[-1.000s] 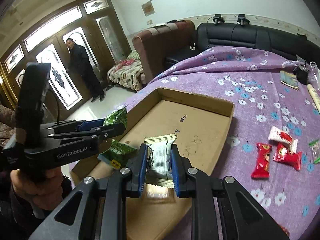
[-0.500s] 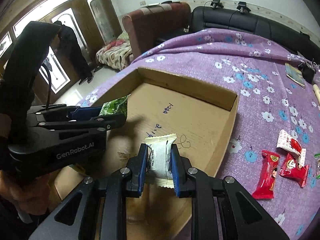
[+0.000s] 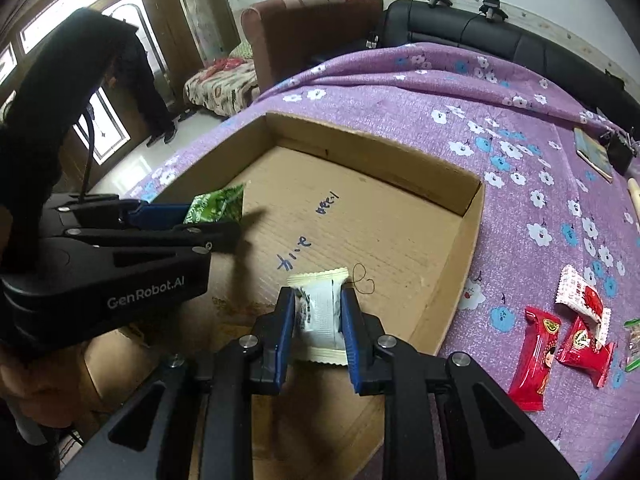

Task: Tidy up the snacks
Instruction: 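Open both tools to drop the green packet and white snack into the tray, then move both tools back over the red snacks on the bedspread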

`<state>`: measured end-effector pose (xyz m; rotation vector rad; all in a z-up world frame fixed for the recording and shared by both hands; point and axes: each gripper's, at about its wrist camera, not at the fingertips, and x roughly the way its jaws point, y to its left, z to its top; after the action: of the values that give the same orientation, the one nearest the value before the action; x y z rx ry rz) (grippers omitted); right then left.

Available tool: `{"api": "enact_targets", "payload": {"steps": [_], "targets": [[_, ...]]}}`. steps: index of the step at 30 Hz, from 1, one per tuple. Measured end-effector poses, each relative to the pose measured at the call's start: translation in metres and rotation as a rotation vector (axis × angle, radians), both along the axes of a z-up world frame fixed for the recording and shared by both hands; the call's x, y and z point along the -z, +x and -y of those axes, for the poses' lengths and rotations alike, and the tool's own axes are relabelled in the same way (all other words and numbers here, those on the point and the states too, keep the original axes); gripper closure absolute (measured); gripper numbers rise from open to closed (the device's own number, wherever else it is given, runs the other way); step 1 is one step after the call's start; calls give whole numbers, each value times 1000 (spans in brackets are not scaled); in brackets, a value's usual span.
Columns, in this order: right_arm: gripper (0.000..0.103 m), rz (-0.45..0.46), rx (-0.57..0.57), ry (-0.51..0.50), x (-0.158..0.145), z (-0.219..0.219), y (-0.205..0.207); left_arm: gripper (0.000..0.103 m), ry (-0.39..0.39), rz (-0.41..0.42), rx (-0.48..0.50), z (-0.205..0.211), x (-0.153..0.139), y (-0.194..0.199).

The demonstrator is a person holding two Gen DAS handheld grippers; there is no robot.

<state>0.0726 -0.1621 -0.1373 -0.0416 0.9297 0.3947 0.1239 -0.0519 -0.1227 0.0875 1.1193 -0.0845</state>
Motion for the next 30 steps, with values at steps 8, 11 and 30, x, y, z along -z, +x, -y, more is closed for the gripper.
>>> {"api": "enact_targets", "payload": {"steps": [8,11,30], "targets": [[56,89,44,75,-33,29,-32,30,-19,81,-16,-10,-24,-22],[53,119,72,96,-43,46,-50,26,-34,96,-8,-8,-30,-30],[45,155,350,131,-40,173,-147,25,-85,139,173,64,-53,-90]]}}
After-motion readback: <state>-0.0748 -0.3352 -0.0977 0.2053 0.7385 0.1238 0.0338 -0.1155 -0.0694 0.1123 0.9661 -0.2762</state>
